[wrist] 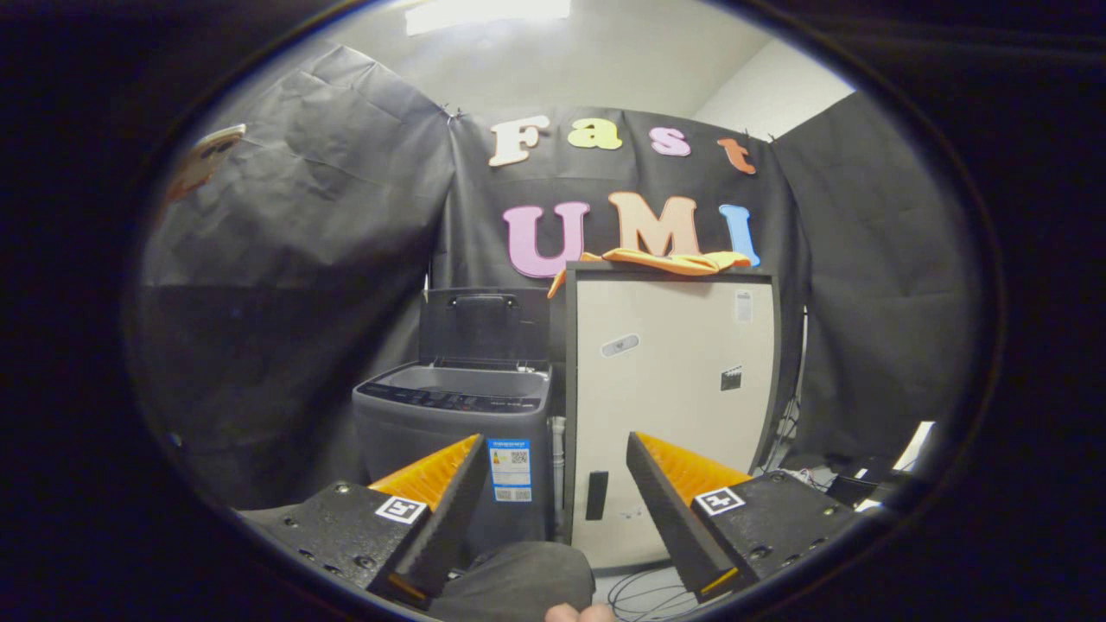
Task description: Put the clothes into the washing machine and then close the washing machine lid.
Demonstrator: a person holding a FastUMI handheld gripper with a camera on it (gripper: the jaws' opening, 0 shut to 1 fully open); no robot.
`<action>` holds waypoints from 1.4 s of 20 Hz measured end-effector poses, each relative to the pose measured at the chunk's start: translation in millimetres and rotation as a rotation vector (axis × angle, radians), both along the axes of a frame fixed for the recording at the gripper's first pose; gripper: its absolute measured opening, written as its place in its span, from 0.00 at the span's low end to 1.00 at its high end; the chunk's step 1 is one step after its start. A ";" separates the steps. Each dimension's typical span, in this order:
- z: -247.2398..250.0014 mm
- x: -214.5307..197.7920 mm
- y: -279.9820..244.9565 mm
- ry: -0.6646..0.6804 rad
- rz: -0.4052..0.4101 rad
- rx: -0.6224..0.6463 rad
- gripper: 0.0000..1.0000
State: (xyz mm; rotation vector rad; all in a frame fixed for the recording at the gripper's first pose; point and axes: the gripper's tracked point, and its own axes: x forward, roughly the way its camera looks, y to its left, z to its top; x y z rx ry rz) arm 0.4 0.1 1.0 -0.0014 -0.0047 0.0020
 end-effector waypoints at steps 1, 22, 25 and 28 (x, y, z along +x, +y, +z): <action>-0.1 -0.5 0.0 0.002 0.000 0.000 0.97; 6.0 12.1 0.8 0.019 0.006 0.009 0.97; 11.5 19.3 -2.4 0.021 0.001 0.029 0.97; 20.2 31.6 -9.7 0.024 -0.010 0.034 0.97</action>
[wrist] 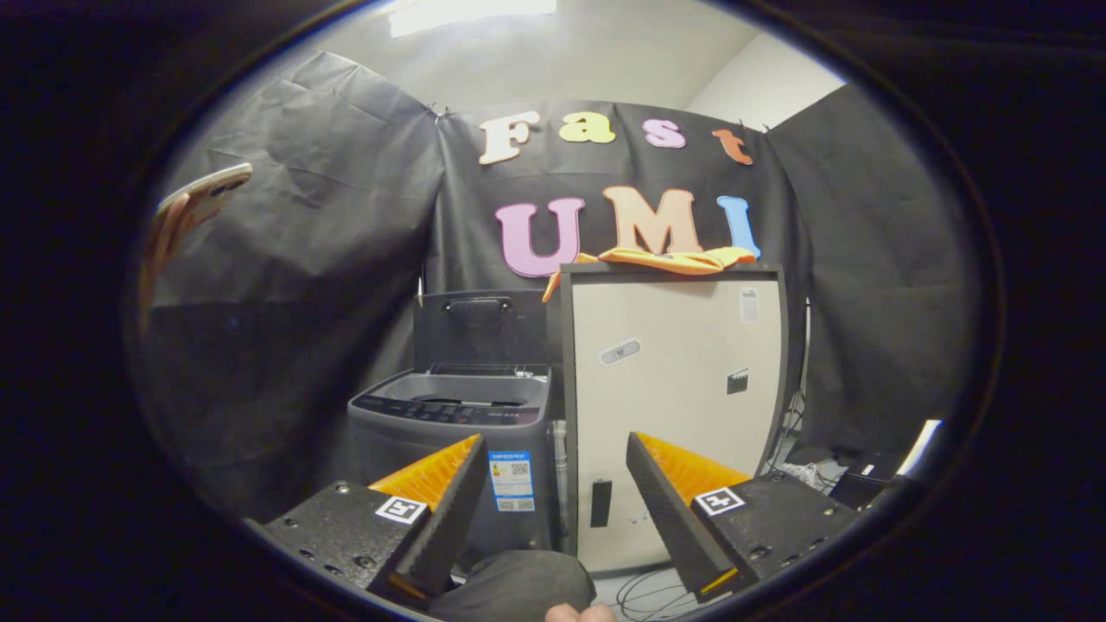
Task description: Put the clothes into the washing machine and then close the washing machine lid.
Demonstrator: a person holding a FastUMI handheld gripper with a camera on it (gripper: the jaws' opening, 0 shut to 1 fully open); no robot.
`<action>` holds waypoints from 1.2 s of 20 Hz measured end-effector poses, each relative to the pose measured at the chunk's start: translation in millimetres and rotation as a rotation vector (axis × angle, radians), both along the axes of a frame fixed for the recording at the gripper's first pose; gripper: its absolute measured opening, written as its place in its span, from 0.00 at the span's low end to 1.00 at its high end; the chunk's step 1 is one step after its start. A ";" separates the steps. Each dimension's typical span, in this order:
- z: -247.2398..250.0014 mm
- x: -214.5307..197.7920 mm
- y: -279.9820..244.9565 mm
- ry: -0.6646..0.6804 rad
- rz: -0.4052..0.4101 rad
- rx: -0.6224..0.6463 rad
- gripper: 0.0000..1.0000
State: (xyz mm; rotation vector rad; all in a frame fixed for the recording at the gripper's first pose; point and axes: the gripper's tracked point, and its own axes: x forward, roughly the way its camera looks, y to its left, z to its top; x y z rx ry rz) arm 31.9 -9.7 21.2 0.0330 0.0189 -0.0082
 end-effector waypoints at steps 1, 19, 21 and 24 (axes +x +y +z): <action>1.6 4.6 -3.4 0.005 -0.006 -0.001 0.97; 105.1 111.6 -81.7 0.055 -0.097 -0.018 0.97; 122.0 128.9 -90.8 0.058 -0.105 -0.005 0.97; 137.3 158.1 -104.7 0.082 -0.115 -0.008 0.97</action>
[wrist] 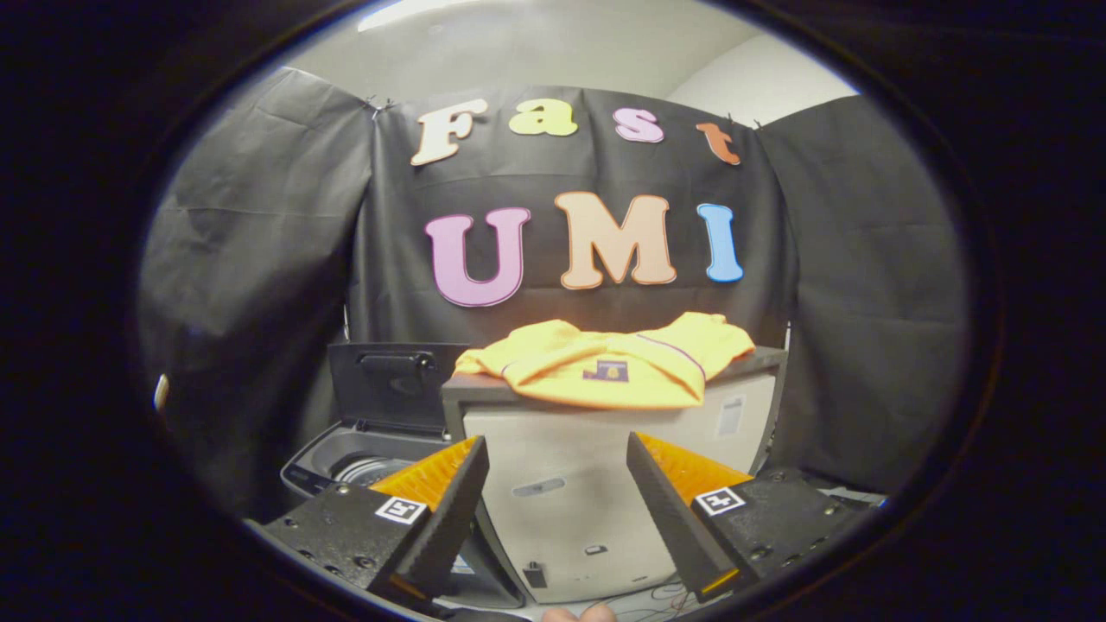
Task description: Put the clothes into the washing machine and then close the washing machine lid.
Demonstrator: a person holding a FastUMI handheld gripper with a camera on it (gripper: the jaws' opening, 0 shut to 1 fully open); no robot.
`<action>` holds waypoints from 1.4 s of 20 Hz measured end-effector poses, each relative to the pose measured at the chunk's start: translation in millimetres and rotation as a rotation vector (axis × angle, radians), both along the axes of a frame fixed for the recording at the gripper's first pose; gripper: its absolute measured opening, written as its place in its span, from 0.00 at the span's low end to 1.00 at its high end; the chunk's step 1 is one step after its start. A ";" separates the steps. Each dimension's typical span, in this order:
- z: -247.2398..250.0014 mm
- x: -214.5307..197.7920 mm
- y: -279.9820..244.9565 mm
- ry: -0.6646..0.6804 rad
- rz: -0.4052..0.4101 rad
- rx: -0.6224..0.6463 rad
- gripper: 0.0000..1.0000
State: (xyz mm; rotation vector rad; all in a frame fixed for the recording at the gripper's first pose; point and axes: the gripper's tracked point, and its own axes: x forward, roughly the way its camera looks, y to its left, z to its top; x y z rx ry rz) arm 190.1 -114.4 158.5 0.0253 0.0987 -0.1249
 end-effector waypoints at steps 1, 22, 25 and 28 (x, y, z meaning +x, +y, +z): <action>1.9 8.4 -2.3 0.013 0.001 -0.005 0.97; -5.0 182.6 -90.8 0.491 -0.191 0.071 0.97; -14.3 189.4 -78.6 0.483 -0.122 0.011 0.79; -7.1 180.6 -83.0 0.490 -0.126 0.059 0.49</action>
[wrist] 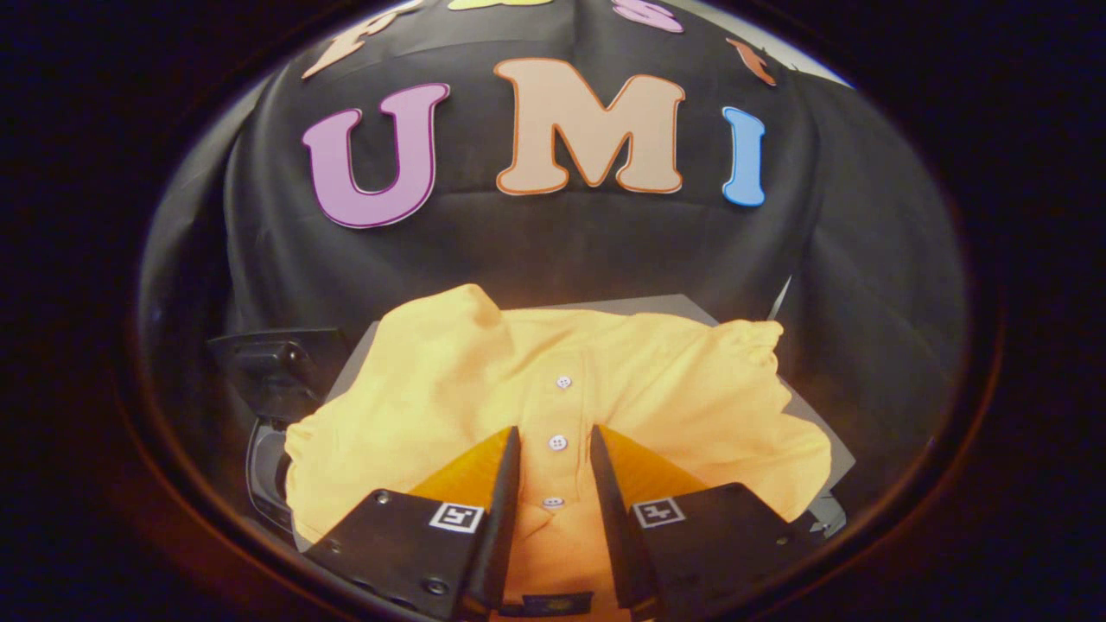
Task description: Put the clothes into the washing machine and then close the washing machine lid.
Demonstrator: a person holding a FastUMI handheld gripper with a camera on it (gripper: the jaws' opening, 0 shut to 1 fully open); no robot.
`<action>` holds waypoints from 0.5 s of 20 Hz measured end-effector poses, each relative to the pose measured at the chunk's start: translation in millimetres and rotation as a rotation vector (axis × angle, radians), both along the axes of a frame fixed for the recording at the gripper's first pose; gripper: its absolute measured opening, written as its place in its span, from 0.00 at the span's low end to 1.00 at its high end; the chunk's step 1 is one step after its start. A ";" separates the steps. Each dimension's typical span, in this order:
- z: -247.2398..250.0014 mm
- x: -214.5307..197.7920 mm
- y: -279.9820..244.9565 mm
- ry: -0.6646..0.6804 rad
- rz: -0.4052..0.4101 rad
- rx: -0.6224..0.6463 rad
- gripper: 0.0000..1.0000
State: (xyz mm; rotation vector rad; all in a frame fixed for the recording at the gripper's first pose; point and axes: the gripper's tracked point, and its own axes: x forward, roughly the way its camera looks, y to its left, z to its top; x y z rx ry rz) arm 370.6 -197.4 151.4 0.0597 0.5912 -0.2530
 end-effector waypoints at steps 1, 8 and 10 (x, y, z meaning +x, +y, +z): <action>-3.4 -1.5 -7.5 -0.007 -0.034 0.008 0.36; 16.8 -5.4 17.3 -0.080 -0.060 0.099 0.01; 32.4 2.2 39.1 -0.117 -0.036 0.132 0.00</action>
